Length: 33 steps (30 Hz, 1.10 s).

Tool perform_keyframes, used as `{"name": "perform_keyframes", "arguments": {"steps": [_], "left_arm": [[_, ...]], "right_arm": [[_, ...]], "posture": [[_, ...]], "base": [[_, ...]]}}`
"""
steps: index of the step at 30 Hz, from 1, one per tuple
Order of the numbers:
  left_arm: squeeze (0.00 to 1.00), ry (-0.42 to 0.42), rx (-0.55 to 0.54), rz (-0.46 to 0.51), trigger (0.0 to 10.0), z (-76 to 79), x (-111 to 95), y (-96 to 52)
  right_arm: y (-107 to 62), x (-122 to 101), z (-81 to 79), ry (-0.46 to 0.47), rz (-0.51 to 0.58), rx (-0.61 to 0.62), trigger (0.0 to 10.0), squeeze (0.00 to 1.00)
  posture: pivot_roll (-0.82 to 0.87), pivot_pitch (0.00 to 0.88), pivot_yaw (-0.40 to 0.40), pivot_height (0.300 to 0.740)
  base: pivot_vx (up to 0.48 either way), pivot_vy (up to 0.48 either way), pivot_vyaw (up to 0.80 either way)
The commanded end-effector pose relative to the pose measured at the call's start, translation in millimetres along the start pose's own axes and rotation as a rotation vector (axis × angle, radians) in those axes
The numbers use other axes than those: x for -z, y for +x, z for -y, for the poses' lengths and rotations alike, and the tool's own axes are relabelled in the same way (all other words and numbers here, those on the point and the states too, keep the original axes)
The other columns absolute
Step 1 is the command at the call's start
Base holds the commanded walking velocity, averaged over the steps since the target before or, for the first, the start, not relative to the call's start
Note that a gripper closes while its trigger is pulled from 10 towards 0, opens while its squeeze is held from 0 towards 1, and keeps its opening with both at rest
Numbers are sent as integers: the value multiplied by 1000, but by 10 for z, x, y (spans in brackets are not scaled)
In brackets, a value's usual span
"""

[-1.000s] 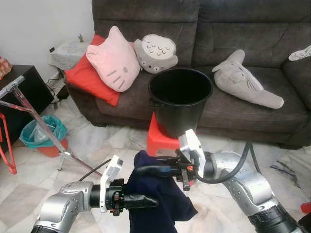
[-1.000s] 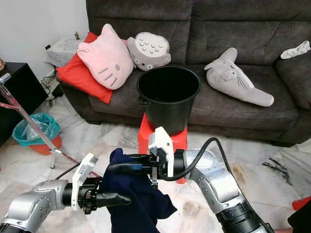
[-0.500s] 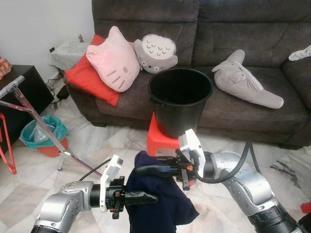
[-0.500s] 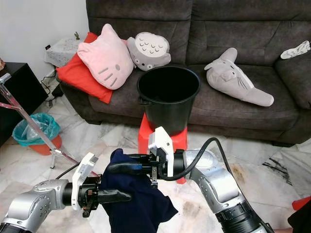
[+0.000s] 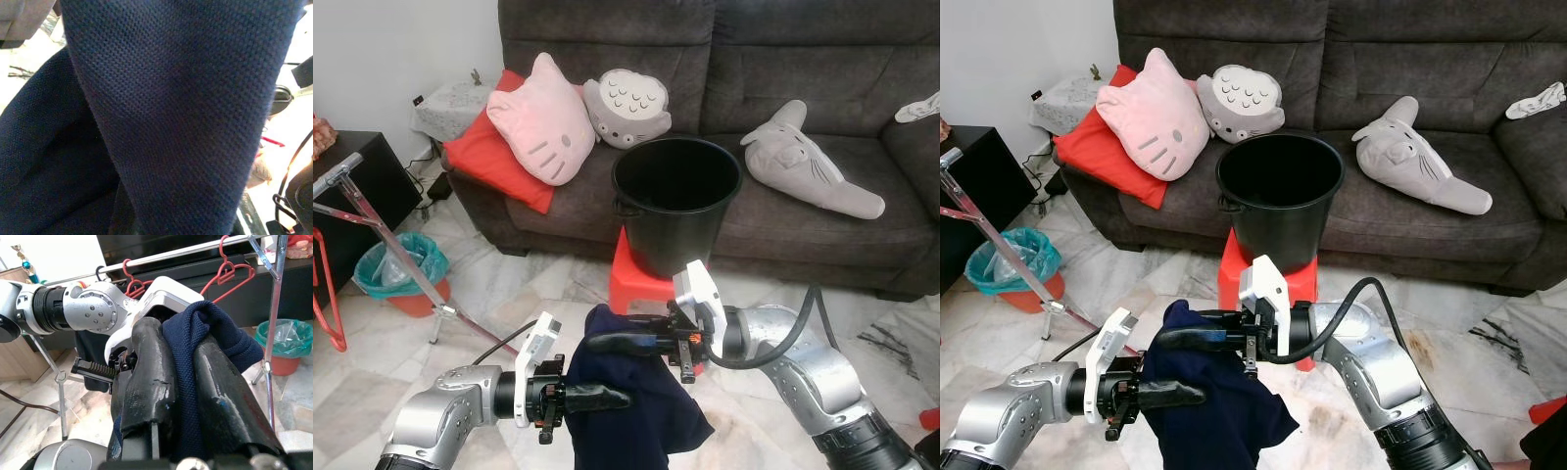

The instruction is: Hang hanger

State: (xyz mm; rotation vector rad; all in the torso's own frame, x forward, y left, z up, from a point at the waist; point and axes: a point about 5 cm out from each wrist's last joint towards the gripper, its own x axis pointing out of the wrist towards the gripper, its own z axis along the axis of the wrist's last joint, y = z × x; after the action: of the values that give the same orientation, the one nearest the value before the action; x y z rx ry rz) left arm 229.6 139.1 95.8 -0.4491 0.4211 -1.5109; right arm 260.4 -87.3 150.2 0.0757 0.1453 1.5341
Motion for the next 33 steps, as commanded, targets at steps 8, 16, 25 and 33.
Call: {"name": "perform_keyframes", "arguments": {"steps": [8, 16, 25, 33], "left_arm": [[0, 1, 0, -3, 0, -7, -23, 3], [0, -5, -19, 17, 0, -29, -38, 14], [0, -3, -24, 23, 0, -34, -50, 8], [0, -2, -47, 24, 0, -66, -28, 8]], "right_arm": [[3, -27, 7, -18, 8, 2, 10000, 1000], [12, -8, -17, -11, 9, -2, 10000, 1000], [5, 5, -34, -7, 13, 6, 10000, 1000], [-28, -10, -163, -9, 57, 48, 10000, 1000]], "posture": [[3, 39, 66, 740], [1, 40, 66, 740], [2, 41, 65, 740], [-6, 43, 67, 740]], "base": [[0, 0, 0], [0, 0, 0], [0, 0, 0], [0, 0, 0]]}}
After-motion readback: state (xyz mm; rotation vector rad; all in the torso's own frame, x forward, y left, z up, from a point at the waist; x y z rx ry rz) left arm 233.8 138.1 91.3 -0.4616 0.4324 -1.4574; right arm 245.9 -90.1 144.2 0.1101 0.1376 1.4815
